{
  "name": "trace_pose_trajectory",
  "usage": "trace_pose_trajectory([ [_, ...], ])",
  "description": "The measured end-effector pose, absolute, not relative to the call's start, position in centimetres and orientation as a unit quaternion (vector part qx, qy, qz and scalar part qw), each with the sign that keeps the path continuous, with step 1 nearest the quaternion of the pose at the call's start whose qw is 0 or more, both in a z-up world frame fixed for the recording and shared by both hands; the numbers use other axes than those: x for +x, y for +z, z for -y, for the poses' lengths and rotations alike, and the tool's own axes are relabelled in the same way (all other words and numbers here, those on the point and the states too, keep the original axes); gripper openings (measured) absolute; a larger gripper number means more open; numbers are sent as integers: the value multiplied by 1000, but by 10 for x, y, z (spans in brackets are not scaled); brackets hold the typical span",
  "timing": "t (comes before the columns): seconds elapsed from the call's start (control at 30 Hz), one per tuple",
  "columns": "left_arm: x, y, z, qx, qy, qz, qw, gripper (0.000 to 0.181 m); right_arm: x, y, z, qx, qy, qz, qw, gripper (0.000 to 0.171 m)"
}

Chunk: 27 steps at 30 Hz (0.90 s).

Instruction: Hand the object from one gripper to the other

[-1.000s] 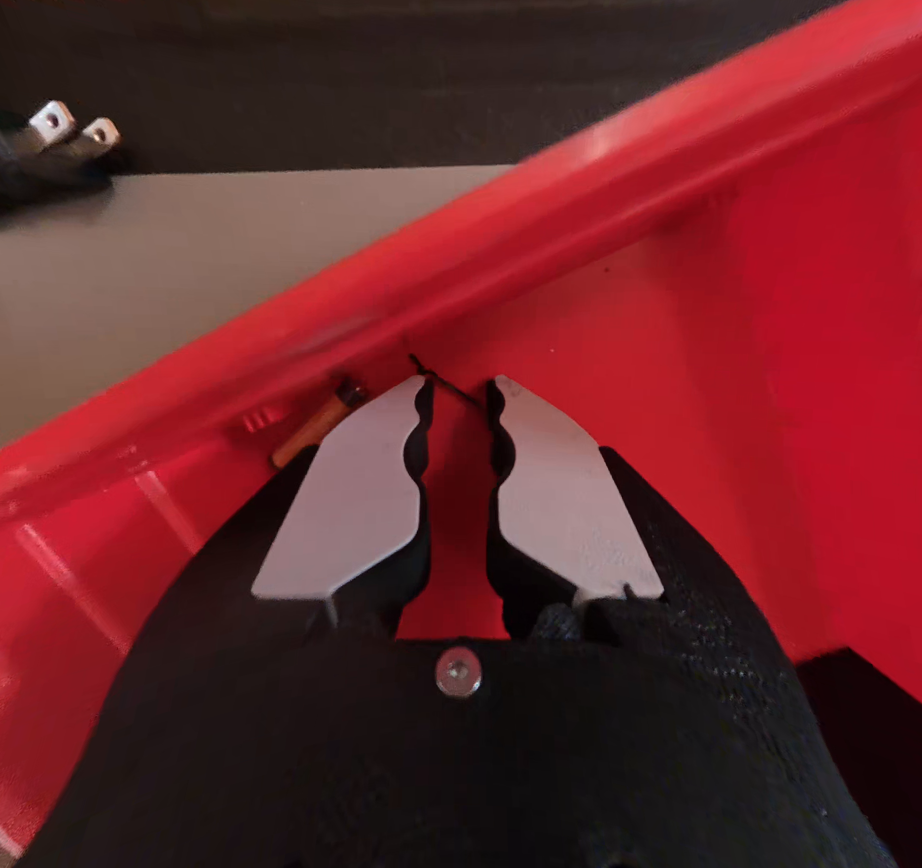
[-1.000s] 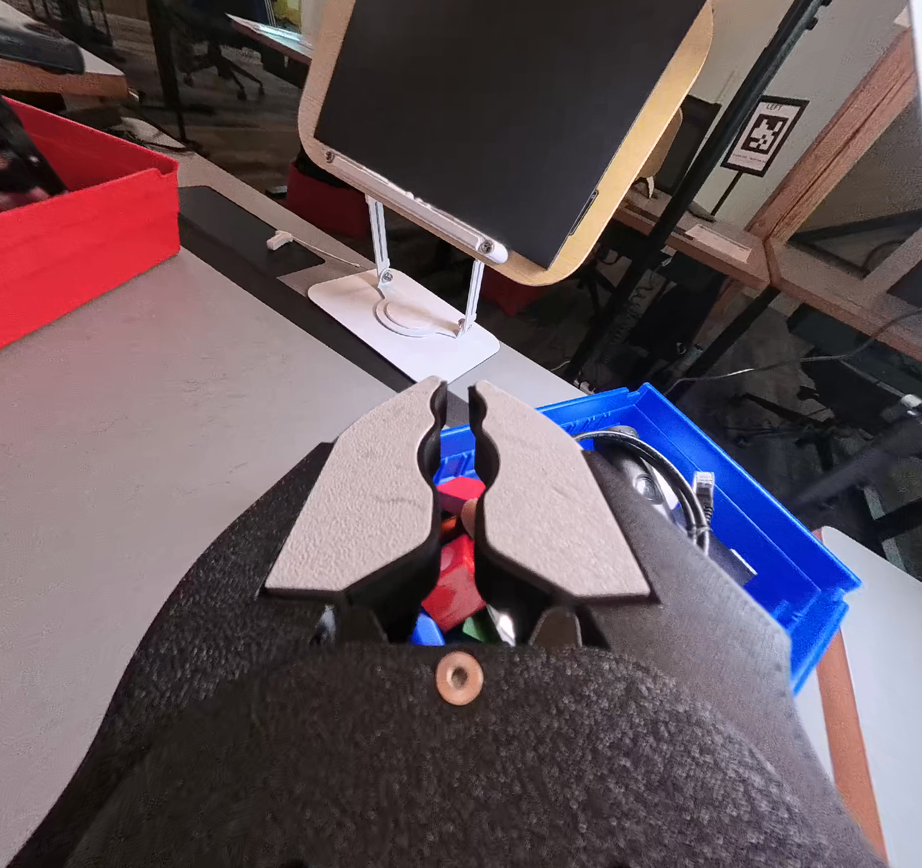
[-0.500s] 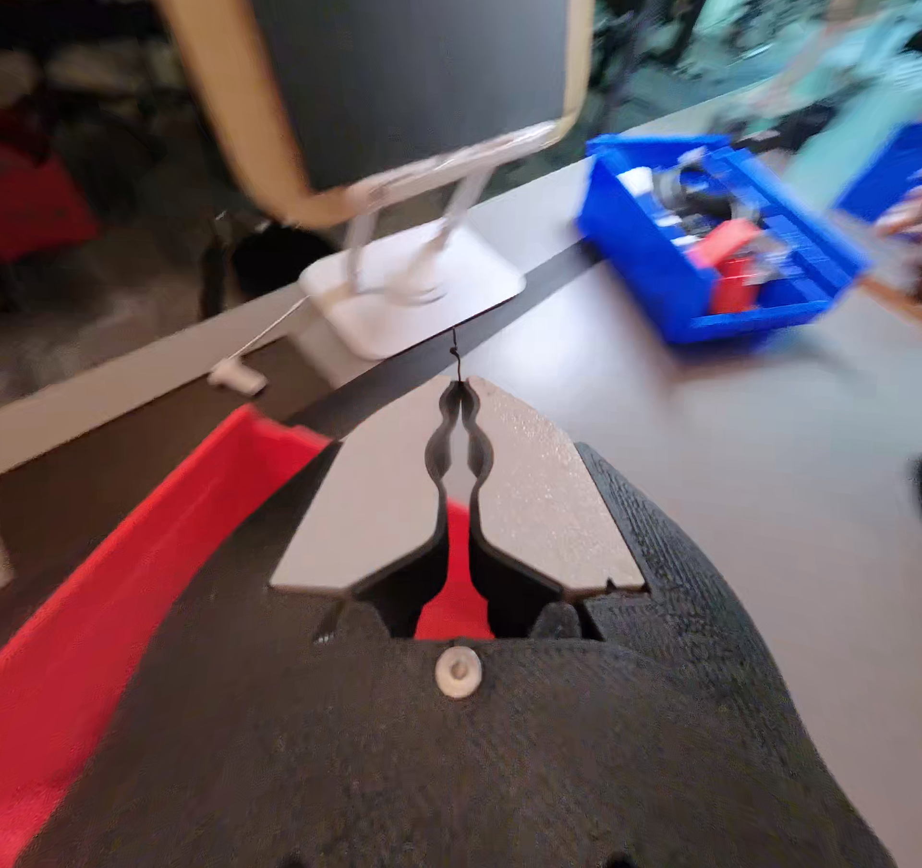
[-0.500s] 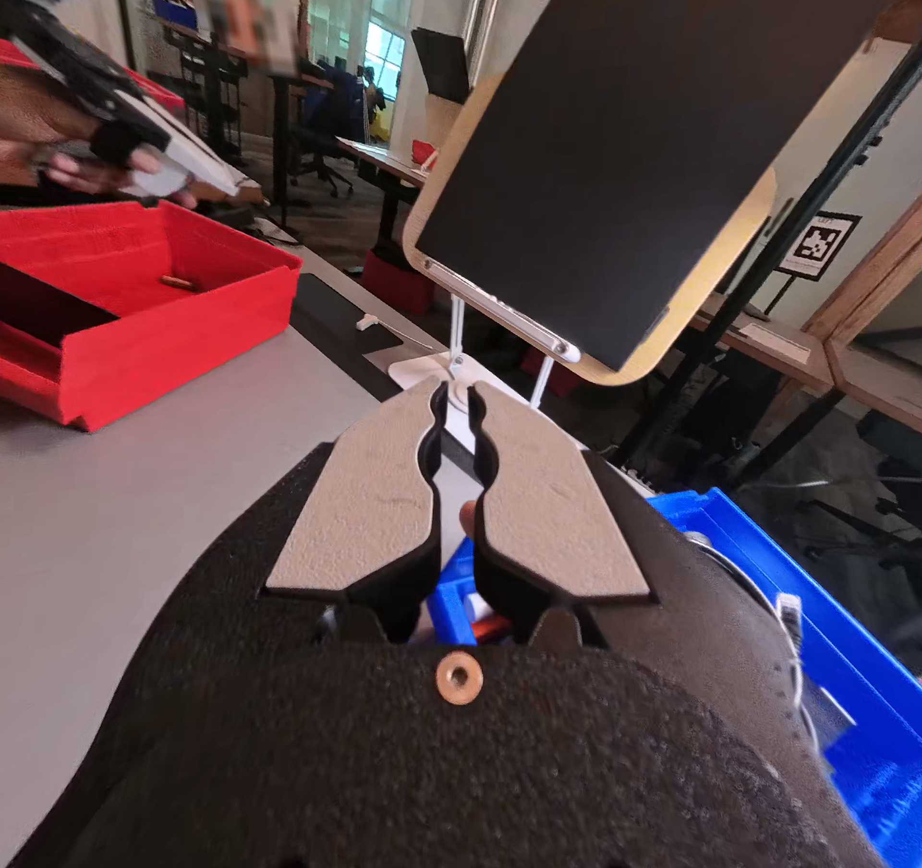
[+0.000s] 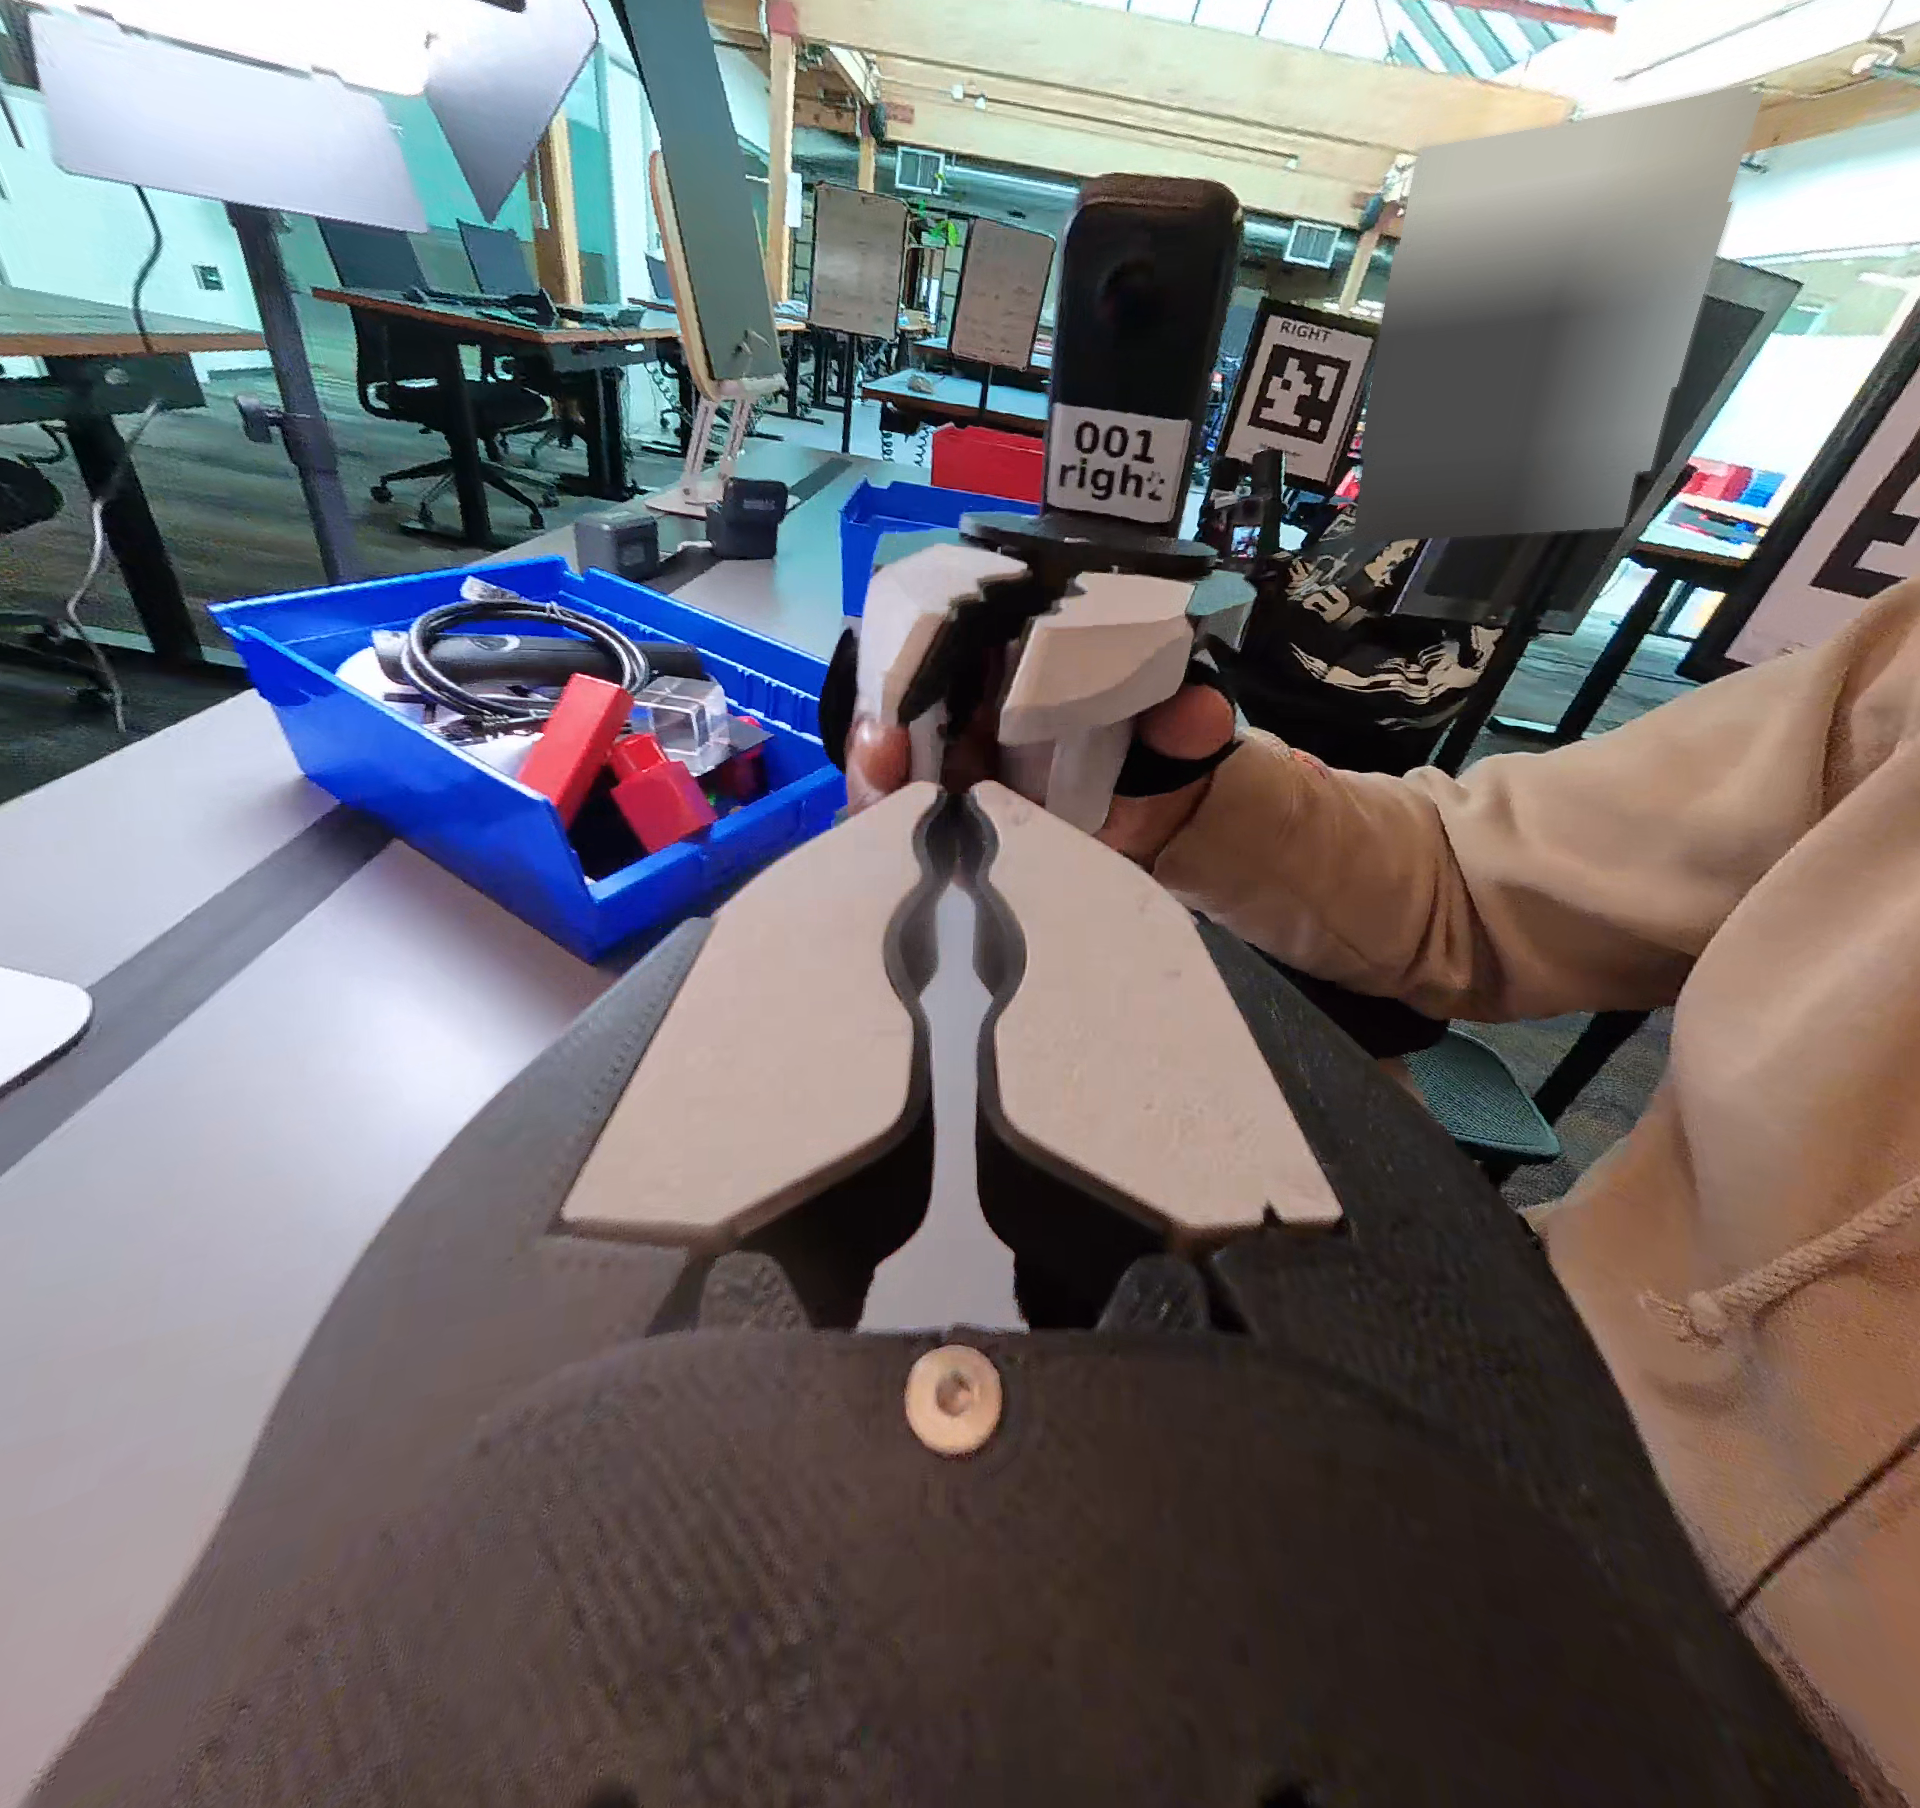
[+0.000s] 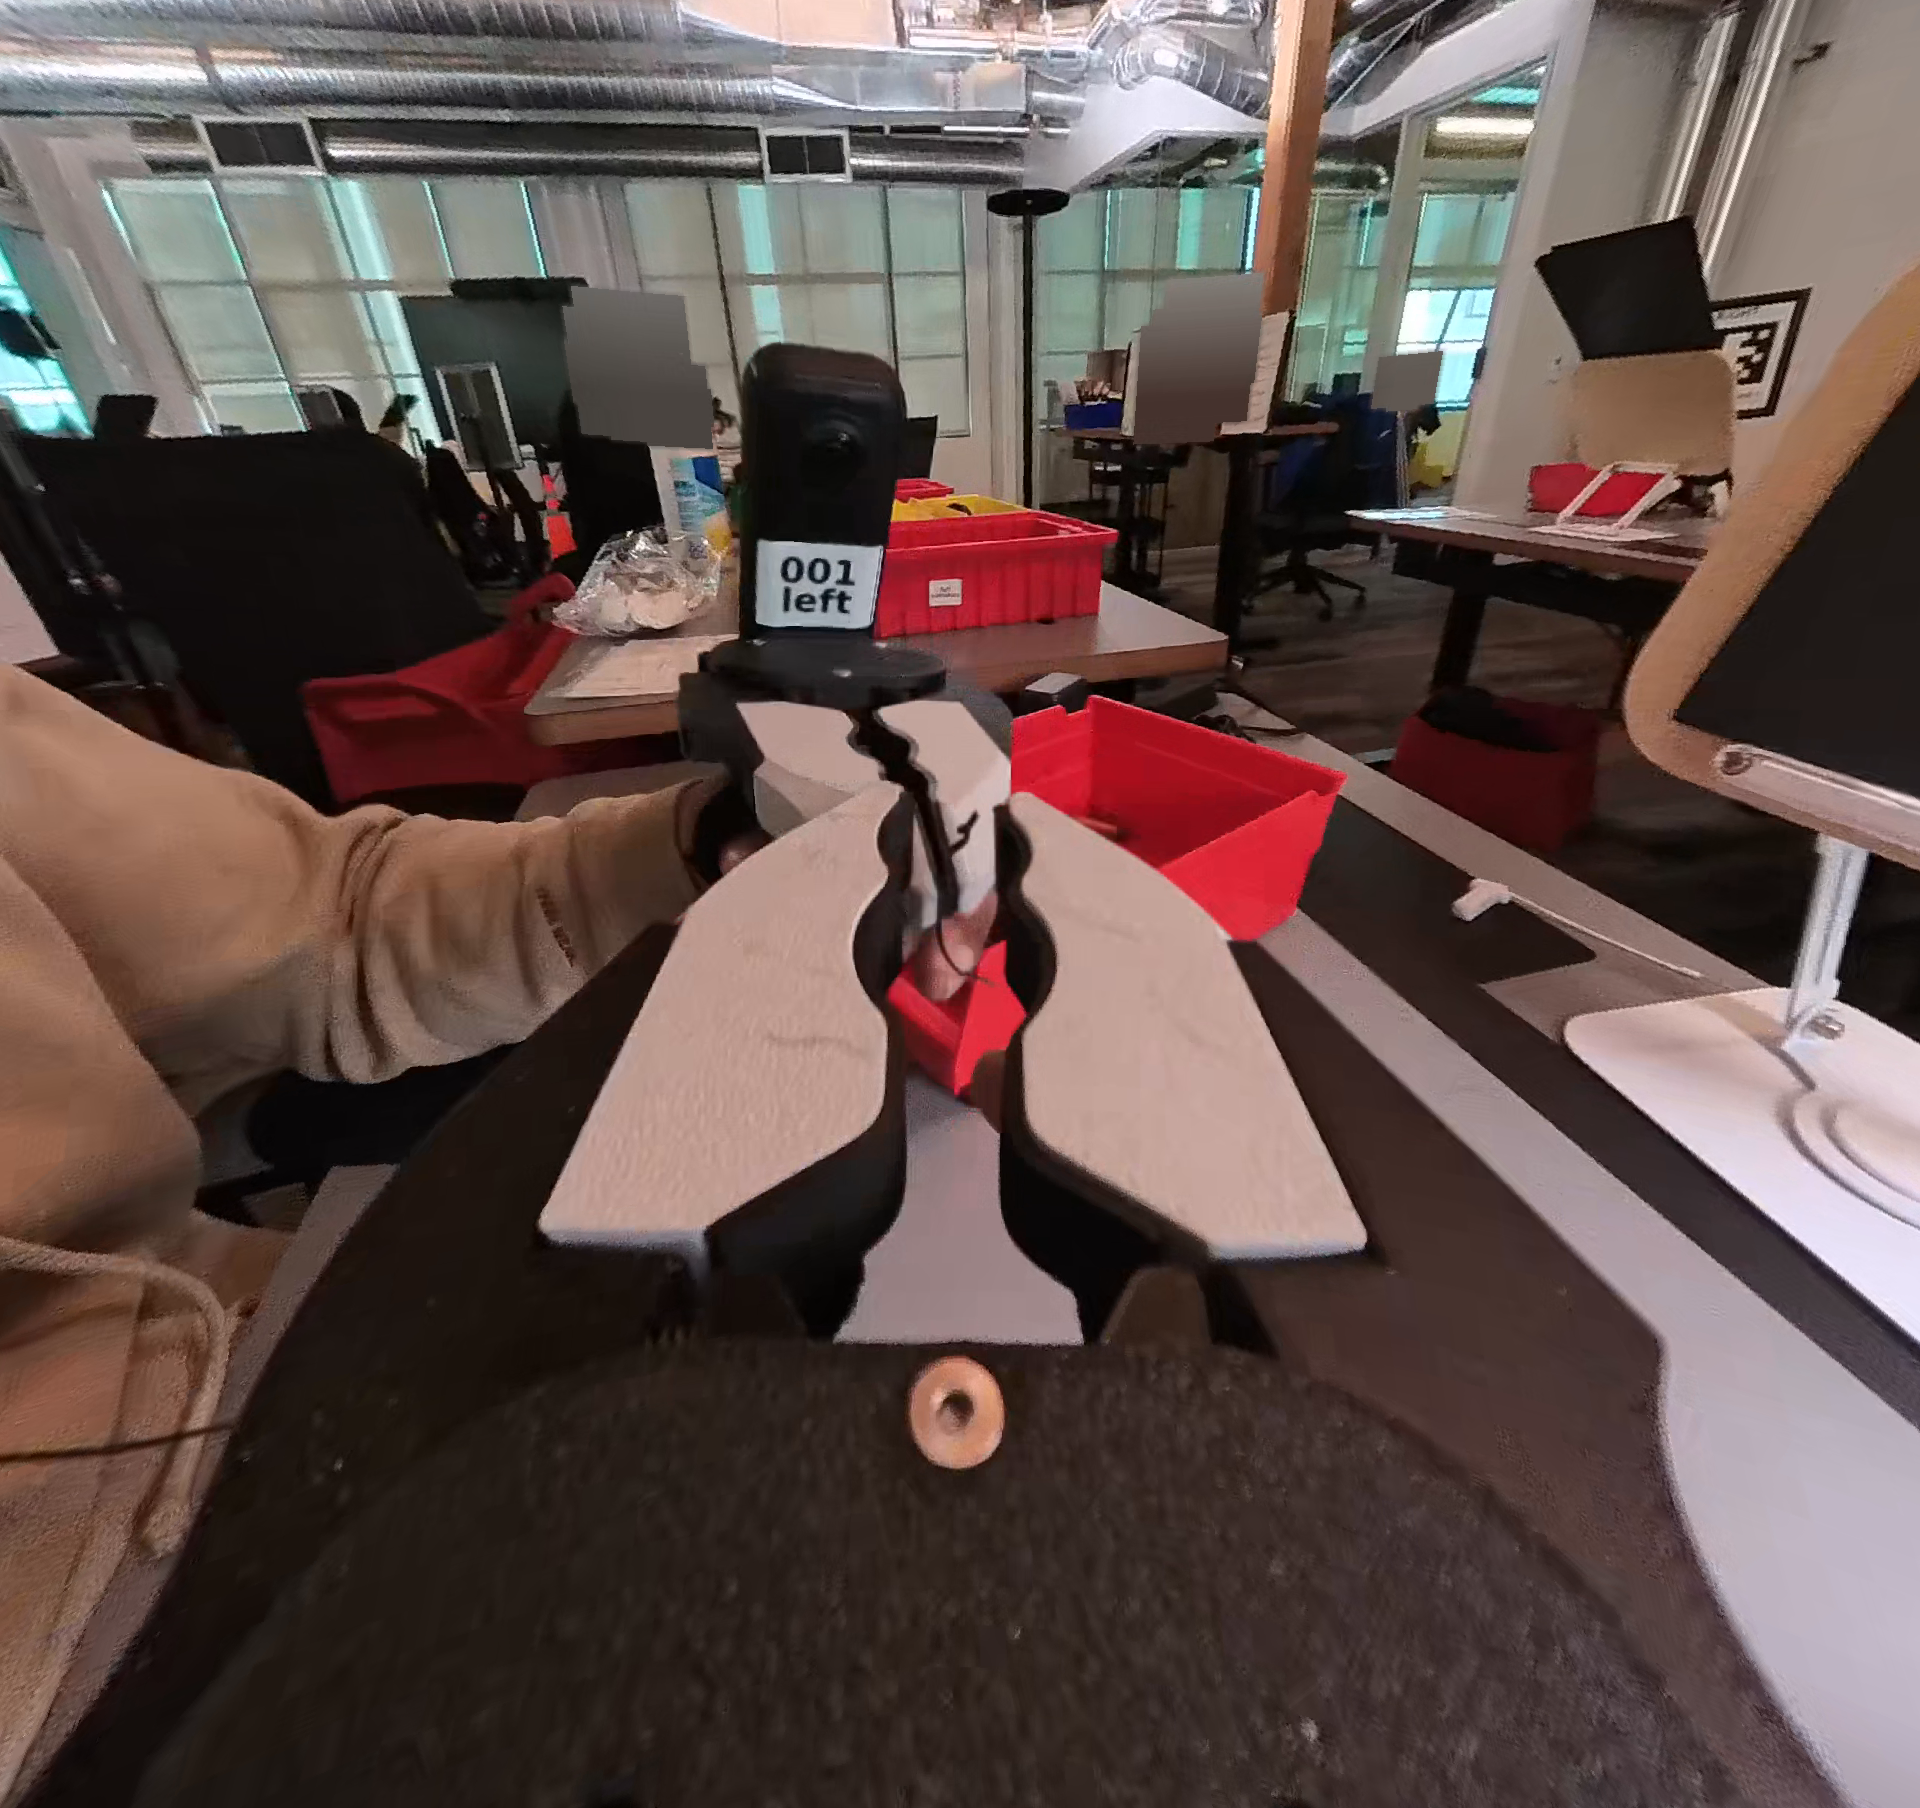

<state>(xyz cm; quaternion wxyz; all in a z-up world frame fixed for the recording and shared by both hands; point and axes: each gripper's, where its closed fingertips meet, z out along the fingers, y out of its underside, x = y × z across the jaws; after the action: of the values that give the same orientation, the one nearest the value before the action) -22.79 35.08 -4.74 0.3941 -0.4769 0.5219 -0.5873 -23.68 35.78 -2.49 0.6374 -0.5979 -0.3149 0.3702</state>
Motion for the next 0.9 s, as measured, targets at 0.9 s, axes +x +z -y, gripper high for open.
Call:
trace_pose_trajectory([
  [0.9, -220, -91, -348, -498, -516, -567, 404, 1, -222, -31, -351, -655, 462, 293, 521, 3],
])
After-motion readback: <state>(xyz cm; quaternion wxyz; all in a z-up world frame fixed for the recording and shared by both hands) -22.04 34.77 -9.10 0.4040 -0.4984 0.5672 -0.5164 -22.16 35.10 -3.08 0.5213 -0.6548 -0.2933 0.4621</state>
